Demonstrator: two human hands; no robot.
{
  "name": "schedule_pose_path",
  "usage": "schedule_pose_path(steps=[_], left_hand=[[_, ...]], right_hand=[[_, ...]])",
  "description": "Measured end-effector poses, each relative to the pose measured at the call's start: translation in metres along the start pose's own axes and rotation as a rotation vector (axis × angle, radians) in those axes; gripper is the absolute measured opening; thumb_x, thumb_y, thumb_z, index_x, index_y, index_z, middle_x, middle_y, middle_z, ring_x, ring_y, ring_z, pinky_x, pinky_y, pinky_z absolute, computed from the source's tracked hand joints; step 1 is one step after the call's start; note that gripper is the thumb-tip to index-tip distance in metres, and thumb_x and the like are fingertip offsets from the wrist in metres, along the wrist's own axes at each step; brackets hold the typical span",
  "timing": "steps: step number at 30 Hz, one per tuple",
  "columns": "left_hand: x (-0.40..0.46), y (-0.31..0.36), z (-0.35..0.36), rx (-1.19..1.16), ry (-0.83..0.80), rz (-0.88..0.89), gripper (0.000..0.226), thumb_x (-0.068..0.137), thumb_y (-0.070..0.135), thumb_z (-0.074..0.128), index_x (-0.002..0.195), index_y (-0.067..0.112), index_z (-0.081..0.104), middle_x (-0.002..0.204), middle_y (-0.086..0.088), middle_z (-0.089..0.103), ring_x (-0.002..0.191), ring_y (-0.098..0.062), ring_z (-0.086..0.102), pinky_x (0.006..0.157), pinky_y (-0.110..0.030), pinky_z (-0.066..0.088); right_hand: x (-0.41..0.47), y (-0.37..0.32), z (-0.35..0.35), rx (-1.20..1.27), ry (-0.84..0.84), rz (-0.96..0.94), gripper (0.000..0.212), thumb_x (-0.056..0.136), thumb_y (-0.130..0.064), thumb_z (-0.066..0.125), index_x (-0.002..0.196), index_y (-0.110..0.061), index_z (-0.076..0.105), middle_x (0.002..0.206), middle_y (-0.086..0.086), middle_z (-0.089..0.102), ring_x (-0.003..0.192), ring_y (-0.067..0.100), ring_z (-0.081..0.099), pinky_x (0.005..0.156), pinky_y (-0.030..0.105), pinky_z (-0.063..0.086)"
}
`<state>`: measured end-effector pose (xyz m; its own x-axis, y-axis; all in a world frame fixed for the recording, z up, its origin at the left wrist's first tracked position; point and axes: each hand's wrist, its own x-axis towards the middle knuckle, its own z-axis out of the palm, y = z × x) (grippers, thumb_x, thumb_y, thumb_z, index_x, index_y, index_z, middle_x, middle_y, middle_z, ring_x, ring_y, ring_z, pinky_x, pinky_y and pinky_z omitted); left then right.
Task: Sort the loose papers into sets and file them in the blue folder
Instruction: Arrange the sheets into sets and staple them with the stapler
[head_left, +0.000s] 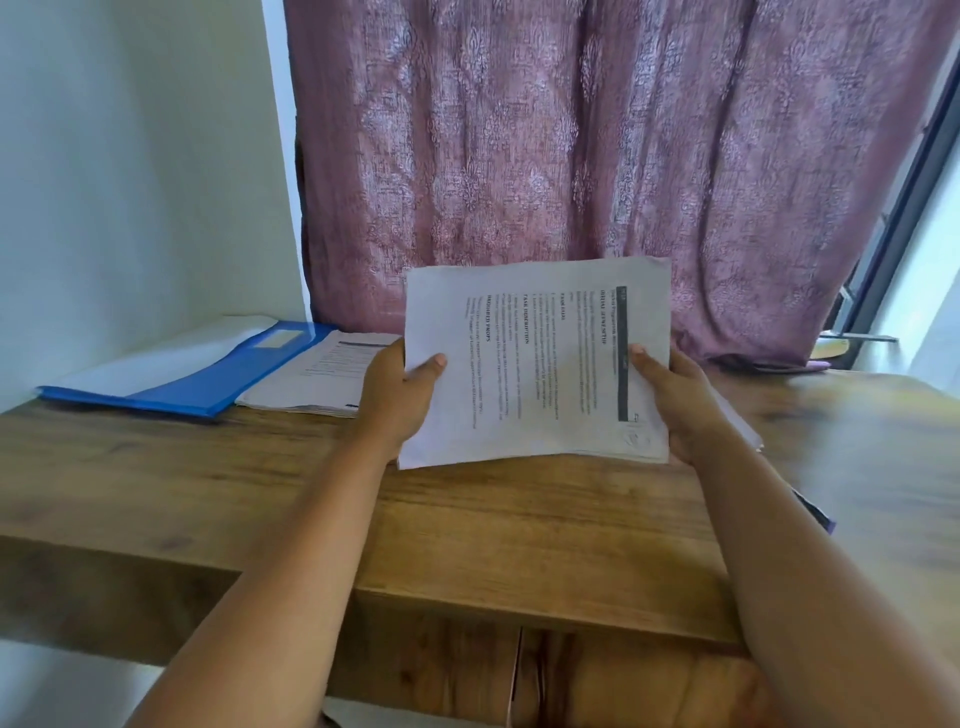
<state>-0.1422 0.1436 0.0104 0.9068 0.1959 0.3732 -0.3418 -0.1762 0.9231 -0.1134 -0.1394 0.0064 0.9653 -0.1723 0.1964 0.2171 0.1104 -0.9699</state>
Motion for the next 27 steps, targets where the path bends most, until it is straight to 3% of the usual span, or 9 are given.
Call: schedule_pose_path(steps=[3,6,9,11,13,15,17,22,27], left_hand=[[-0.014,0.014,0.004,0.008,0.026,0.047,0.019,0.098,0.023,0.057,0.116,0.027,0.057,0.112,0.006,0.064,0.099,-0.011,0.062,0.083,-0.030,0.052],[-0.032,0.031,0.006,-0.062,0.153,0.219,0.022,0.096,0.022,0.059,0.111,0.035,0.050,0.108,0.019,0.061,0.099,-0.005,0.061,0.079,-0.023,0.053],[-0.051,0.028,0.011,-0.095,0.304,0.348,0.019,0.097,0.022,0.056,0.114,0.026,0.049,0.111,0.019,0.062,0.102,-0.003,0.063,0.083,-0.023,0.055],[-0.066,0.013,0.018,0.068,0.305,0.389,0.026,0.100,0.023,0.050,0.125,0.017,0.043,0.121,0.011,0.061,0.106,-0.003,0.060,0.081,-0.013,0.052],[-0.079,-0.004,0.025,0.221,0.241,0.370,0.033,0.101,0.022,0.046,0.132,0.013,0.037,0.125,0.009,0.054,0.104,0.000,0.056,0.072,-0.006,0.048],[-0.089,-0.013,0.030,0.275,0.164,0.281,0.035,0.103,0.023,0.042,0.135,0.014,0.033,0.116,0.020,0.047,0.089,0.008,0.053,0.059,-0.007,0.048],[-0.094,-0.013,0.030,0.267,0.147,0.267,0.033,0.103,0.021,0.040,0.135,0.012,0.035,0.104,0.027,0.045,0.081,0.009,0.053,0.058,-0.011,0.049],[-0.095,0.000,0.021,0.208,0.230,0.311,0.030,0.103,0.021,0.040,0.132,0.014,0.036,0.119,0.013,0.046,0.100,-0.007,0.056,0.070,-0.024,0.054],[-0.111,-0.018,0.021,0.245,0.144,0.117,0.013,0.103,0.026,0.041,0.116,0.025,0.036,0.112,0.013,0.045,0.102,-0.011,0.053,0.061,-0.014,0.043]], right_hand=[[-0.021,-0.012,0.007,-0.087,0.050,-0.140,0.027,0.094,-0.033,0.061,0.120,-0.026,0.062,0.104,-0.002,0.074,0.096,0.022,0.071,0.086,0.047,0.056],[-0.049,-0.021,0.009,-0.147,0.135,-0.275,0.032,0.094,-0.035,0.060,0.125,-0.030,0.055,0.108,-0.008,0.070,0.098,0.015,0.068,0.080,0.039,0.056],[-0.078,-0.022,0.003,-0.103,0.192,-0.342,0.033,0.092,-0.029,0.064,0.121,-0.035,0.049,0.114,-0.006,0.064,0.104,0.014,0.063,0.082,0.038,0.053],[-0.091,-0.014,-0.002,-0.087,0.162,-0.263,0.031,0.091,-0.024,0.065,0.115,-0.036,0.049,0.113,-0.005,0.064,0.102,0.015,0.063,0.081,0.037,0.053],[-0.098,-0.004,-0.004,-0.092,0.103,-0.131,0.024,0.093,-0.024,0.062,0.113,-0.034,0.055,0.110,-0.005,0.068,0.102,0.018,0.066,0.086,0.042,0.054],[-0.101,0.005,-0.003,-0.104,0.105,-0.023,0.015,0.097,-0.026,0.057,0.110,-0.033,0.062,0.109,-0.005,0.071,0.105,0.020,0.065,0.094,0.048,0.051],[-0.101,0.003,-0.002,-0.106,0.166,0.001,0.012,0.099,-0.026,0.053,0.102,-0.033,0.063,0.106,-0.005,0.070,0.105,0.022,0.064,0.095,0.049,0.050],[-0.108,-0.012,-0.003,-0.223,0.253,-0.170,0.011,0.099,-0.027,0.053,0.105,-0.024,0.061,0.103,-0.002,0.069,0.096,0.021,0.066,0.081,0.043,0.055],[-0.123,0.013,-0.006,-0.425,0.192,-0.073,0.020,0.097,-0.034,0.053,0.110,-0.019,0.059,0.100,-0.004,0.067,0.085,0.012,0.064,0.063,0.027,0.053]])
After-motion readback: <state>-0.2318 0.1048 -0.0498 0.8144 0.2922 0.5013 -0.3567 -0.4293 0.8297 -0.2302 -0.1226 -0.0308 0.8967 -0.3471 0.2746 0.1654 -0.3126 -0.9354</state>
